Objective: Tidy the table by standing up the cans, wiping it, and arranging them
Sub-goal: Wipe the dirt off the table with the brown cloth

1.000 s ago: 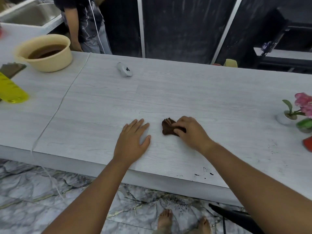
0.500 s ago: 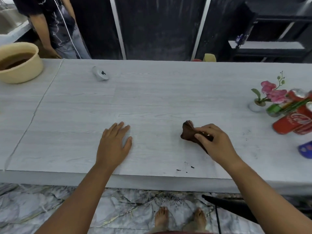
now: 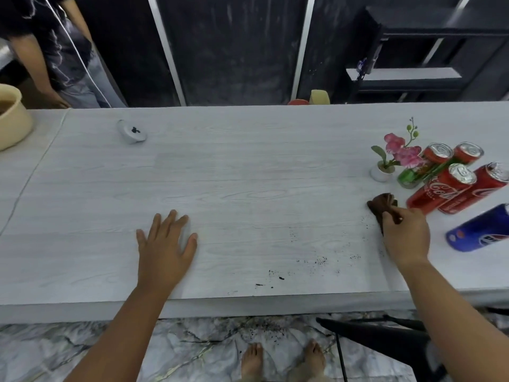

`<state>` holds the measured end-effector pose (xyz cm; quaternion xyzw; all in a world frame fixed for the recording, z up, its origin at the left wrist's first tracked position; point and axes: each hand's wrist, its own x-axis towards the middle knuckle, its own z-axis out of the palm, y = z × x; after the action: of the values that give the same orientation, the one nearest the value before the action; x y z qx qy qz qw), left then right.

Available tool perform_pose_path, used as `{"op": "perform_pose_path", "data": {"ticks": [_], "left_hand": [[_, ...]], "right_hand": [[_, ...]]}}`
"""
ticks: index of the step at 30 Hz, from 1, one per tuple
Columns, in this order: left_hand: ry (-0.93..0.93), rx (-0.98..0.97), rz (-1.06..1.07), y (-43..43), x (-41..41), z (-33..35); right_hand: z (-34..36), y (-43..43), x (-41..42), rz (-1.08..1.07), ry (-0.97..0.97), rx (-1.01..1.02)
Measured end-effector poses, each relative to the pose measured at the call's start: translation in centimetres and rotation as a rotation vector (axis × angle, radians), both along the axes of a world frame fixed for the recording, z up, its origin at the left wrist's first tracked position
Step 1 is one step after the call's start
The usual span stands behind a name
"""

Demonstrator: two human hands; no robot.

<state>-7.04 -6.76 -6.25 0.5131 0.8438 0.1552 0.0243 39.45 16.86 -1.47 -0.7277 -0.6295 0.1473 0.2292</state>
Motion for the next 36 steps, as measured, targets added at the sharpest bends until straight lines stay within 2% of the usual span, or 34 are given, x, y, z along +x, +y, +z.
{"op": "perform_pose_path", "data": {"ticks": [9,12,14,17,20,24,29,36], "left_hand": [[-0.016,0.024,0.020,0.0,0.4,0.2],[-0.024,0.030,0.021,-0.1,0.4,0.0],[-0.025,0.036,0.022,-0.1,0.3,0.0],[-0.028,0.040,0.026,-0.2,0.3,-0.1],[-0.035,0.040,0.031,-0.1,0.2,-0.1],[-0.042,0.045,0.032,-0.1,0.1,-0.1],[-0.045,0.063,0.026,-0.1,0.1,-0.1],[-0.044,0.070,0.027,-0.1,0.0,-0.2]], "right_hand": [[-0.2,-5.4,-8.5,0.295,0.062,0.047],[-0.7,-6.6,-10.9,0.409,0.093,0.006],[-0.3,-5.9,-11.2,0.407,0.180,-0.025],[1.4,-2.6,-9.4,0.272,0.228,0.059],[2.7,2.2,-6.2,0.117,0.152,0.102],[1.9,5.6,-4.2,0.054,0.009,0.005],[0.7,4.3,-7.5,0.149,-0.079,-0.033],[-0.6,-2.8,-13.8,0.435,-0.014,0.035]]}}
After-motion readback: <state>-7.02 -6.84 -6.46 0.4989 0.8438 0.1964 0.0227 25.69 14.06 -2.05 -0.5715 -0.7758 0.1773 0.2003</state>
